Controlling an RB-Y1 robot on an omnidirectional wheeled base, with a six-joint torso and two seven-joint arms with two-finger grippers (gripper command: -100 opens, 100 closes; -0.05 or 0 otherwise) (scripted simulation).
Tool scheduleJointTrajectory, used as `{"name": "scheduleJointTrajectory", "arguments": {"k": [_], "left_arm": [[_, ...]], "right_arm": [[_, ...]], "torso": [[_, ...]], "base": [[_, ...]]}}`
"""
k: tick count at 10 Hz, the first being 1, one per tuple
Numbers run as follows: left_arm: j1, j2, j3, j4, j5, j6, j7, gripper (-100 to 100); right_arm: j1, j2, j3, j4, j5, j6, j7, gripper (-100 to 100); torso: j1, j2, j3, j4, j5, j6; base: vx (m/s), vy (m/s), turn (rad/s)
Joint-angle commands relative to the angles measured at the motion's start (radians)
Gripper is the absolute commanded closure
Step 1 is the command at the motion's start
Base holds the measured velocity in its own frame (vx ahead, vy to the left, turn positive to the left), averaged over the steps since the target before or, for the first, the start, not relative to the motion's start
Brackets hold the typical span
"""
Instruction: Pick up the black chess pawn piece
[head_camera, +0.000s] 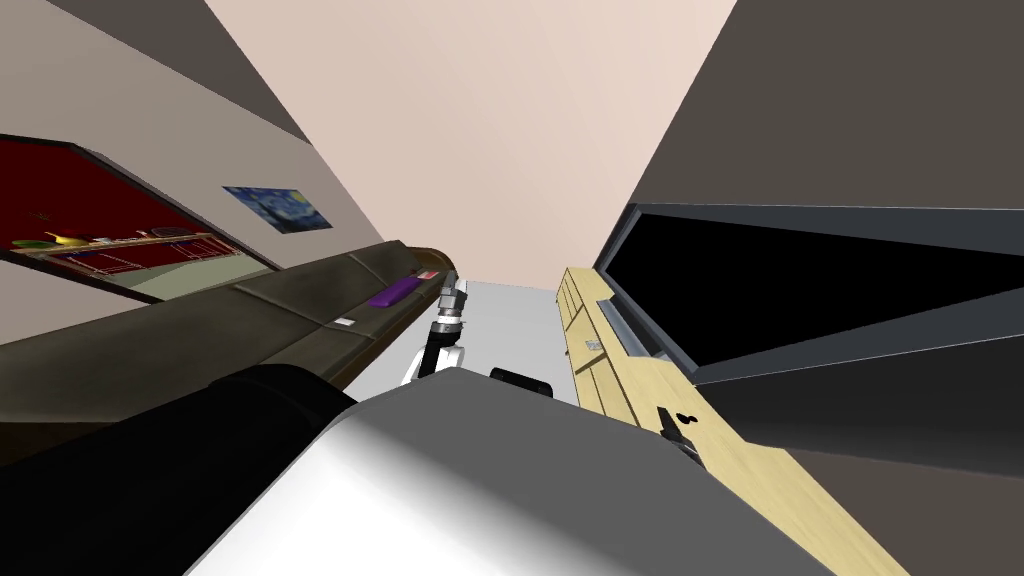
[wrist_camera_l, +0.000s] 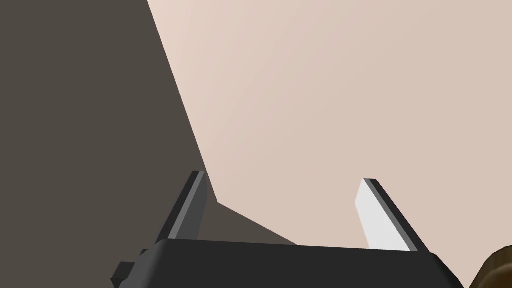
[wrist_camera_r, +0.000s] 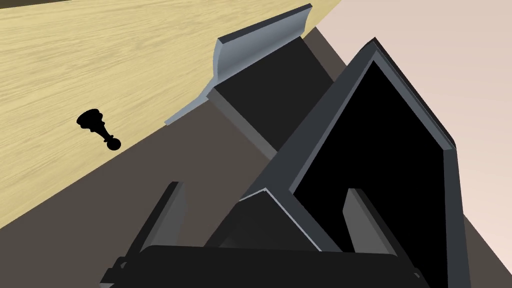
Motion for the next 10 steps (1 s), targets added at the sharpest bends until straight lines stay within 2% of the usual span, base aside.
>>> {"name": "scheduleJointTrajectory", "arguments": {"k": [1, 2, 3, 4, 5, 6, 7, 8, 9, 10], "left_arm": [[0.0, 0.0, 0.0, 0.0, 0.0, 0.0, 0.0, 0], [0.0, 0.0, 0.0, 0.0, 0.0, 0.0, 0.0, 0], [0.0, 0.0, 0.0, 0.0, 0.0, 0.0, 0.0, 0], [0.0, 0.0, 0.0, 0.0, 0.0, 0.0, 0.0, 0], [0.0, 0.0, 0.0, 0.0, 0.0, 0.0, 0.0, 0], [0.0, 0.0, 0.0, 0.0, 0.0, 0.0, 0.0, 0], [0.0, 0.0, 0.0, 0.0, 0.0, 0.0, 0.0, 0], [0.0, 0.0, 0.0, 0.0, 0.0, 0.0, 0.0, 0], [0.0, 0.0, 0.0, 0.0, 0.0, 0.0, 0.0, 0], [0.0, 0.0, 0.0, 0.0, 0.0, 0.0, 0.0, 0]], "right_arm": [[0.003, -0.007, -0.002, 0.038, 0.0, 0.006, 0.017, -100], [0.013, -0.02, -0.005, 0.078, -0.001, 0.011, 0.045, -100], [0.013, -0.02, -0.005, 0.092, -0.001, 0.011, 0.045, -100], [0.021, -0.033, -0.005, 0.12, -0.003, 0.014, 0.072, -100], [0.021, -0.033, -0.005, 0.145, -0.003, 0.014, 0.072, -100], [0.021, -0.033, -0.005, 0.146, -0.003, 0.014, 0.072, -100], [0.026, -0.047, -0.003, 0.179, -0.006, 0.015, 0.099, -100], [0.026, -0.047, -0.003, 0.192, -0.006, 0.015, 0.099, -100], [0.029, -0.061, 0.001, 0.229, -0.01, 0.015, 0.125, -100], [0.029, -0.061, 0.001, 0.254, -0.01, 0.015, 0.125, -100]], "torso": [[0.0, 0.0, 0.0, 0.0, 0.0, 0.0], [0.0, 0.0, 0.0, 0.0, 0.0, 0.0], [-0.001, 0.0, 0.0, 0.0, 0.0, 0.0], [-0.001, 0.0, 0.0, 0.0, 0.0, 0.0], [-0.001, -0.001, 0.0, 0.0, 0.0, 0.0], [-0.001, -0.001, 0.0, 0.0, 0.0, 0.0], [-0.001, 0.0, 0.0, 0.0, 0.0, 0.001], [-0.001, 0.0, 0.0, 0.0, 0.0, 0.0], [-0.002, 0.0, 0.0, 0.0, 0.0, 0.0], [-0.002, -0.001, -0.001, 0.0, 0.0, 0.0]], "base": [[0.028, 0.011, 0.078], [0.037, 0.007, 0.17], [0.035, 0.0, 0.067], [0.042, 0.006, 0.125], [0.038, 0.0, 0.076], [0.017, -0.004, -0.008], [0.031, -0.005, 0.136], [0.035, -0.013, 0.086], [0.043, -0.017, 0.162], [0.041, -0.021, 0.07]]}}
